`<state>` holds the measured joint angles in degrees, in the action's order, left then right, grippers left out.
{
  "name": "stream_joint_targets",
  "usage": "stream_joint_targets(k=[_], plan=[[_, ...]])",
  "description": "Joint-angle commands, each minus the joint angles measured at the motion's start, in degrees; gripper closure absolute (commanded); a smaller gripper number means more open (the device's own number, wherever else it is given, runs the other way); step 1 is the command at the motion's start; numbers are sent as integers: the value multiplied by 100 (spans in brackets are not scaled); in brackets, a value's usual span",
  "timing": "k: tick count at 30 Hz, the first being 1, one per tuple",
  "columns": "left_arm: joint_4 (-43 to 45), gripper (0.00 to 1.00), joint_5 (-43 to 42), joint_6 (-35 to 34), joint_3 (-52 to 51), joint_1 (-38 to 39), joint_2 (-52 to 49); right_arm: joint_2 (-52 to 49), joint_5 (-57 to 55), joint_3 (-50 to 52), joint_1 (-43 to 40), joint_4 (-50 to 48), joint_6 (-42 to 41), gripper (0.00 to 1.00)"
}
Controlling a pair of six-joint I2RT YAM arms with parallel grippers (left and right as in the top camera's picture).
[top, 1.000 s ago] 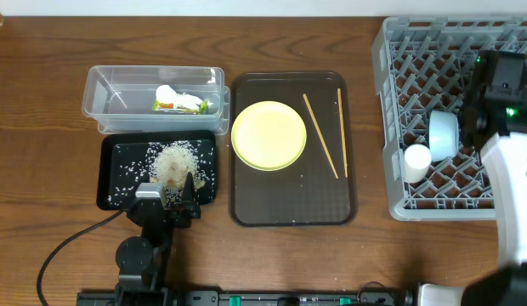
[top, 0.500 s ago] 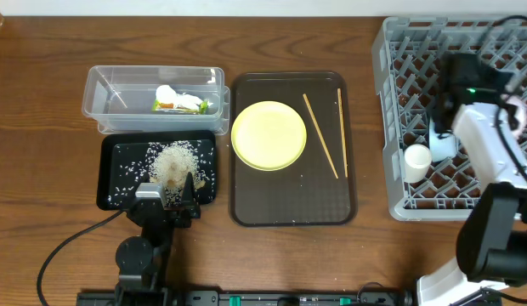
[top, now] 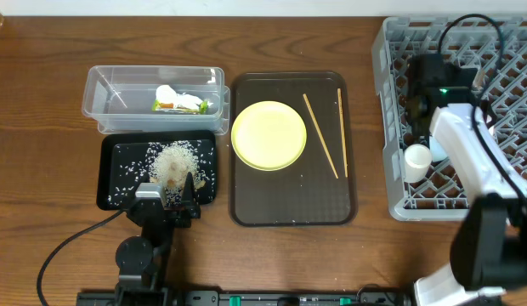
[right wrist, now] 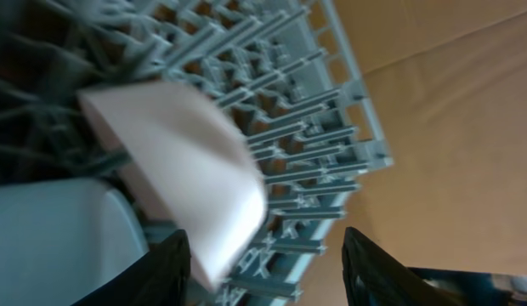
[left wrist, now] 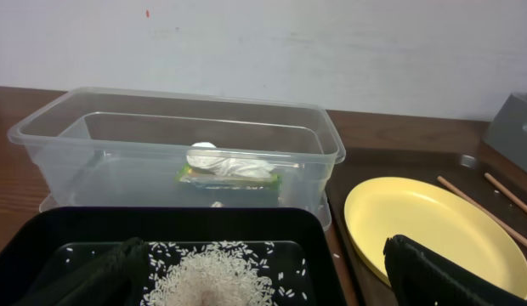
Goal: Sort waste into correct bins and load items into the dishwasher rack
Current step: 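Carry the pink bowl to the rack and set it down, then move right gripper back toward the yellow plate, then grasp the yellow plate rim with right gripper and lift it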
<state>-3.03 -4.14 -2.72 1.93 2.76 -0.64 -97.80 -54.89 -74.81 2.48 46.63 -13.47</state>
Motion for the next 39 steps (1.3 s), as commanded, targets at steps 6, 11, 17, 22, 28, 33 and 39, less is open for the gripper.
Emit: stream_joint_targets(k=[6, 11, 17, 22, 28, 33, 39], plan=[[-76, 9, -37, 57, -155, -24, 0, 1517, 4854, -13, 424, 343, -170, 49], [-76, 9, -37, 57, -155, -24, 0, 1408, 6922, 101, 1377, 334, -221, 44], [-76, 9, -37, 57, -155, -24, 0, 713, 6411, 282, 2570, 116, -1303, 41], [-76, 10, -37, 57, -155, -24, 0, -140, 5648, 282, 2940, -529, -2352, 40], [-76, 9, -37, 57, -155, -24, 0, -1198, 5512, 282, 2905, -1178, -2693, 52], [-76, 9, -37, 57, -155, -24, 0, -1722, 5668, 282, 2887, -1410, -2813, 58], [-76, 10, -37, 57, -155, -24, 0, -1655, 5552, 280, 2817, -1235, -2802, 99]])
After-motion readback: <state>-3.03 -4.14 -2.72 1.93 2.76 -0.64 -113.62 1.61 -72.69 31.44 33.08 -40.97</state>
